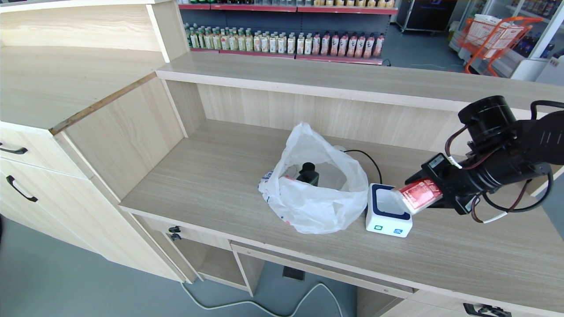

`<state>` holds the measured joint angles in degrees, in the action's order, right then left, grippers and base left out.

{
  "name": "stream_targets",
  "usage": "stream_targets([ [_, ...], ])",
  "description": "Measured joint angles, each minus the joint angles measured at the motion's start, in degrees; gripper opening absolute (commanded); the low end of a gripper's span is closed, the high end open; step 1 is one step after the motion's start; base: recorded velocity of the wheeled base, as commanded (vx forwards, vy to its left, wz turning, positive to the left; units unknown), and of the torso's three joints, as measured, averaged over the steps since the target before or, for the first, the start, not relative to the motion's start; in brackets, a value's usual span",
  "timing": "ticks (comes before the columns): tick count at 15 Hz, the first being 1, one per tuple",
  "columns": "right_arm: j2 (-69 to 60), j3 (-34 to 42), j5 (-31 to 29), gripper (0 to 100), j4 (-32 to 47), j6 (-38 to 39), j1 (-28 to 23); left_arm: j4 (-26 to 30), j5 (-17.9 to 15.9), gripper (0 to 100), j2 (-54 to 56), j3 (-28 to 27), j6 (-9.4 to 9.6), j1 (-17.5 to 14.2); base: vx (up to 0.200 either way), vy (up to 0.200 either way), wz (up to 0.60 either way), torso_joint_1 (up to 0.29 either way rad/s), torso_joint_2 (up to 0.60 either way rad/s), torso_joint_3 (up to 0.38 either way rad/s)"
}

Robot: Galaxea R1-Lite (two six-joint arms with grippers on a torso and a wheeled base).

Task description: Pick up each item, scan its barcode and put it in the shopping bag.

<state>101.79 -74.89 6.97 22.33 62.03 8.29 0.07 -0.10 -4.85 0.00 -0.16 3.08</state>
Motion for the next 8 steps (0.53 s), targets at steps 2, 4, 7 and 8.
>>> stream_targets([
  [2, 0.1, 0.0, 0.0, 0, 0.0, -0.3, 0.0, 0.0, 0.0, 100, 0.0, 0.0, 0.0, 0.0, 0.0, 0.0, 0.0, 0.0, 0.0, 0.0],
  [4, 0.1, 0.1, 0.0, 0, -0.1, -0.3, 0.0, 0.0, 0.0, 100, 0.0, 0.0, 0.0, 0.0, 0.0, 0.0, 0.0, 0.0, 0.0, 0.0],
  [7, 0.2, 0.4, 0.3, 0, -2.7, -0.4, 0.0, 0.0, 0.0, 100, 0.0, 0.0, 0.0, 0.0, 0.0, 0.0, 0.0, 0.0, 0.0, 0.0],
  [8, 0.2, 0.6, 0.5, 0, -3.0, -0.4, 0.0, 0.0, 0.0, 100, 0.0, 0.0, 0.0, 0.0, 0.0, 0.0, 0.0, 0.0, 0.0, 0.0],
])
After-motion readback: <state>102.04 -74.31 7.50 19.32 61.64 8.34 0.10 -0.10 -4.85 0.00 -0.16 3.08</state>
